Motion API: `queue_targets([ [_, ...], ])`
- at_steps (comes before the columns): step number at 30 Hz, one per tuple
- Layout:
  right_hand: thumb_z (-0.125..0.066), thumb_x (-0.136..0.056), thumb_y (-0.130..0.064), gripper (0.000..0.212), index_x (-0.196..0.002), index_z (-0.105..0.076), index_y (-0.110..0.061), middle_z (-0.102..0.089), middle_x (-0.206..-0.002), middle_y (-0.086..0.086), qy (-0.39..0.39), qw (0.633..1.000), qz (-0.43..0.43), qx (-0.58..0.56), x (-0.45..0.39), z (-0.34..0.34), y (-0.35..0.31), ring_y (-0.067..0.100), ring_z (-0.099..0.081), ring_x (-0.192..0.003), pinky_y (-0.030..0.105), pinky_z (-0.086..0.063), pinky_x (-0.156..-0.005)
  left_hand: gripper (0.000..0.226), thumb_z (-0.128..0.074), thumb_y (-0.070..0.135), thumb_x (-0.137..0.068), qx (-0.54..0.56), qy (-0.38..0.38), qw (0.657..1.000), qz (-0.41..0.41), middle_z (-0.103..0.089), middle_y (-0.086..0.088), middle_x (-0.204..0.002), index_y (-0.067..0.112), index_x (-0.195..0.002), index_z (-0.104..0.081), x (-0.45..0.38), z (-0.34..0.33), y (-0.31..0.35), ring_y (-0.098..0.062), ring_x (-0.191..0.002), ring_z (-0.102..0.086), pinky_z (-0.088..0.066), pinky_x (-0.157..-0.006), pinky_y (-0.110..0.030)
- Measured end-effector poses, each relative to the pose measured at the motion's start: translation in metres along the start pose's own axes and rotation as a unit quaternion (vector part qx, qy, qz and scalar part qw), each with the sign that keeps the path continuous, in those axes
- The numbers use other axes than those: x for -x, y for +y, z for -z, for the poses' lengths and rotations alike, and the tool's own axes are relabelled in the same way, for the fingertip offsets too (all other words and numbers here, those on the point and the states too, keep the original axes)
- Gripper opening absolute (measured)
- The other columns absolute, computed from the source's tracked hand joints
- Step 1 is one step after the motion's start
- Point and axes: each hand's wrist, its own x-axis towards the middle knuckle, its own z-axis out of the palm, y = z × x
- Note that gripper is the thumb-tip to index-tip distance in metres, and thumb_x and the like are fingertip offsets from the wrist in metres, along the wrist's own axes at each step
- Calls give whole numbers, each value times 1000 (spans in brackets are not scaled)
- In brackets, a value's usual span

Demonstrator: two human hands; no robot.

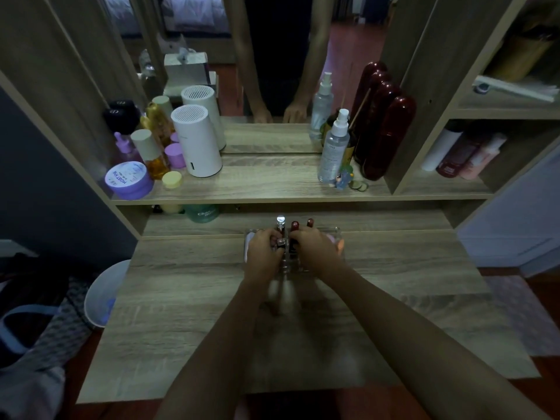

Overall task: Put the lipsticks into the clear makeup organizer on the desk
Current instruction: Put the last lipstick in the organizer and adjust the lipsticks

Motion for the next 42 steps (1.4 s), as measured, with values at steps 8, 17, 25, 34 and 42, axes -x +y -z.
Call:
queue_targets([
  [8,-53,-93,-16,16,-103,-65,-9,-65,-100,11,172,979,41,-104,7,13,15,27,-63,-89,38,-52,-76,20,-69,5,-75,45,-12,999,2,-63,-16,-96,6,-93,-59,-2,5,-2,-30,-92,-59,-54,-83,-44],
  [17,-63,-89,-18,25,-112,-67,-11,-69,-108,13,130,984,-28,-120,-11,31,32,29,-63,-102,41,-54,-86,28,-70,4,-75,70,5,997,-20,-56,-15,-100,13,-87,-47,-13,17,12,-25,-87,-57,-48,-72,-26],
  [25,-59,-90,-14,23,-109,-71,-12,-72,-107,18,117,981,-49,-145,-17,32,34,34,-65,-103,44,-54,-91,28,-68,3,-78,71,0,997,-28,-64,-16,-102,4,-103,-58,-19,18,13,-16,-85,-56,-49,-76,-25],
  [34,-56,-91,-14,24,-110,-70,-12,-72,-108,17,128,981,-35,-140,-16,31,31,33,-65,-103,42,-55,-89,29,-66,4,-81,58,0,998,-36,-63,-14,-108,5,-109,-59,-17,16,11,-19,-94,-60,-48,-81,-22],
  [42,-60,-90,-16,24,-112,-69,-13,-72,-109,16,119,983,-36,-133,-17,31,30,32,-64,-104,40,-55,-89,29,-65,2,-82,60,-7,998,-22,-63,-16,-110,4,-110,-58,-13,18,12,-23,-100,-61,-50,-86,-25],
])
